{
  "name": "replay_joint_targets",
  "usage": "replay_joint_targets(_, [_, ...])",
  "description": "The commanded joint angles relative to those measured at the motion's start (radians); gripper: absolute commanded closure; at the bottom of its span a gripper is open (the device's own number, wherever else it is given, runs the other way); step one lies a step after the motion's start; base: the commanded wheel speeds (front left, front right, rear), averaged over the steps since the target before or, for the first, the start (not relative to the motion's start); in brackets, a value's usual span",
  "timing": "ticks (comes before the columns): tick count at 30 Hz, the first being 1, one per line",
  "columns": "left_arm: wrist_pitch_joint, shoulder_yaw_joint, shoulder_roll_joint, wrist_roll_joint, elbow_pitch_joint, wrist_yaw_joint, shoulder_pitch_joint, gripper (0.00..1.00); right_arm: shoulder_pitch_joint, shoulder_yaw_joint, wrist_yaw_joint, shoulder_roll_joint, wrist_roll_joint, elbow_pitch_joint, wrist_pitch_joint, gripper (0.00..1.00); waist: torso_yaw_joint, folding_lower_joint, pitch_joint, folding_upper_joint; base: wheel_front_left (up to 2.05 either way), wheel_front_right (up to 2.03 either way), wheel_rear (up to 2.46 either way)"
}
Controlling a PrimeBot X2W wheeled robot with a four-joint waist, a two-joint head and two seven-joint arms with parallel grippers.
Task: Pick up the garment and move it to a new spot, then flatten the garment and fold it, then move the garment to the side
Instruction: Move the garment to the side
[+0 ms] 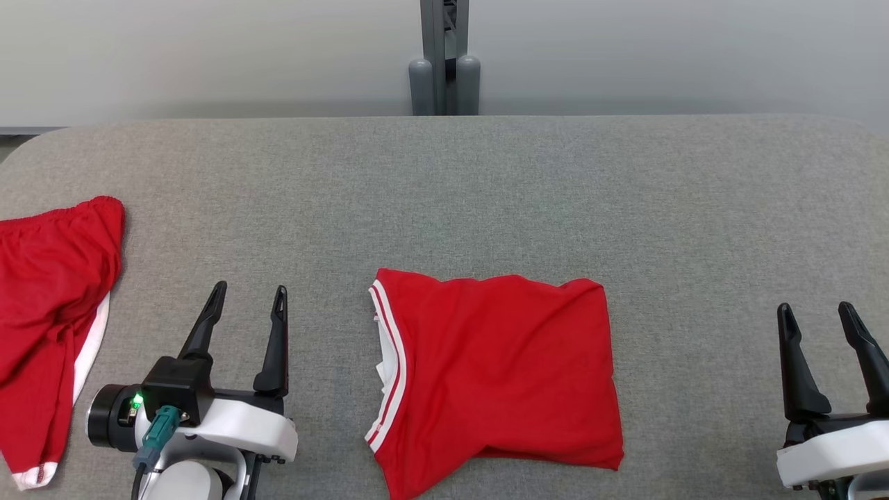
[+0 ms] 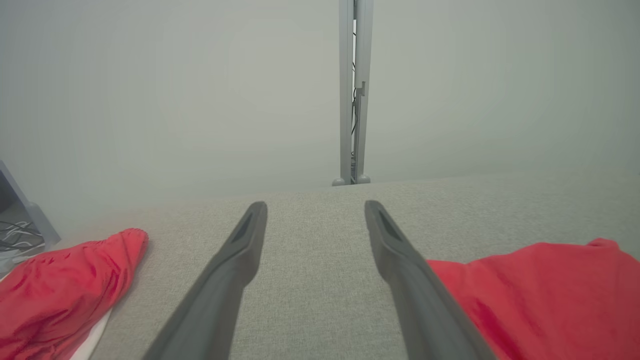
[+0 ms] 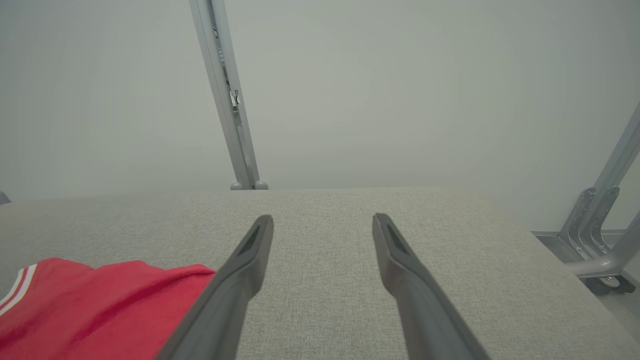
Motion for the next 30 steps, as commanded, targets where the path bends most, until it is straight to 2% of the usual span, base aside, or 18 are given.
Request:
replay_joint_targets(1, [-0.001, -0.001, 0.008, 0.001, -0.003, 0.003, 0.007, 0.0, 0.004, -0.007, 0.0, -0.001, -0.007, -0.004, 0.005, 0.0, 0.003, 0.0, 0.001, 0.0, 0.0, 0.0, 0.0])
replay_joint_targets(5, [0.002, -0.006, 0.008, 0.0, -0.01, 0.006, -0.002, 0.0, -0.004, 0.01, 0.0, -0.007, -0.01, 0.0, 0.019, 0.0, 0.018, 0.0, 0.007, 0.0, 0.0, 0.0, 0.0])
replay_joint_targets(10, [-0.003, -0.014, 0.002, -0.005, -0.008, 0.007, -0.012, 0.0, -0.028, 0.126, 0.0, -0.03, 0.014, 0.057, 0.054, 0.0, 0.049, 0.0, 0.023, 0.0, 0.0, 0.0, 0.0])
replay_joint_targets(17, [-0.013, -0.035, -0.015, -0.008, 0.008, -0.002, -0.034, 0.0, -0.089, 0.313, 0.0, -0.057, 0.091, 0.216, 0.062, 0.0, 0.1, 0.0, 0.055, 0.0, 0.0, 0.0, 0.0])
replay_joint_targets(22, [-0.023, -0.037, -0.024, -0.015, 0.025, 0.001, -0.053, 0.0, -0.13, 0.356, 0.0, -0.073, 0.124, 0.352, 0.073, 0.0, 0.123, 0.0, 0.071, 0.0, 0.0, 0.0, 0.0])
replay_joint_targets(26, [-0.028, -0.025, -0.019, -0.021, 0.028, 0.009, -0.053, 0.0, -0.149, 0.386, 0.0, -0.071, 0.134, 0.404, 0.085, 0.0, 0.119, 0.0, 0.078, 0.0, 0.0, 0.0, 0.0])
replay_joint_targets(27, [-0.03, -0.023, -0.018, -0.022, 0.029, 0.01, -0.055, 0.0, -0.153, 0.395, 0.0, -0.072, 0.14, 0.412, 0.088, 0.24, 0.117, 0.0, 0.08, 0.0, 0.0, 0.0, 0.0])
replay_joint_targets(28, [-0.031, -0.02, -0.017, -0.023, 0.03, 0.01, -0.057, 0.0, -0.158, 0.407, 0.0, -0.074, 0.15, 0.421, 0.093, 1.0, 0.115, 0.0, 0.081, 0.0, 0.0, 0.0, 0.0])
replay_joint_targets(30, [-0.034, -0.019, -0.014, -0.023, 0.031, 0.01, -0.064, 0.0, -0.169, 0.414, 0.0, -0.083, 0.158, 0.425, 0.081, 1.0, 0.11, 0.0, 0.085, 0.0, 0.0, 0.0, 0.0])
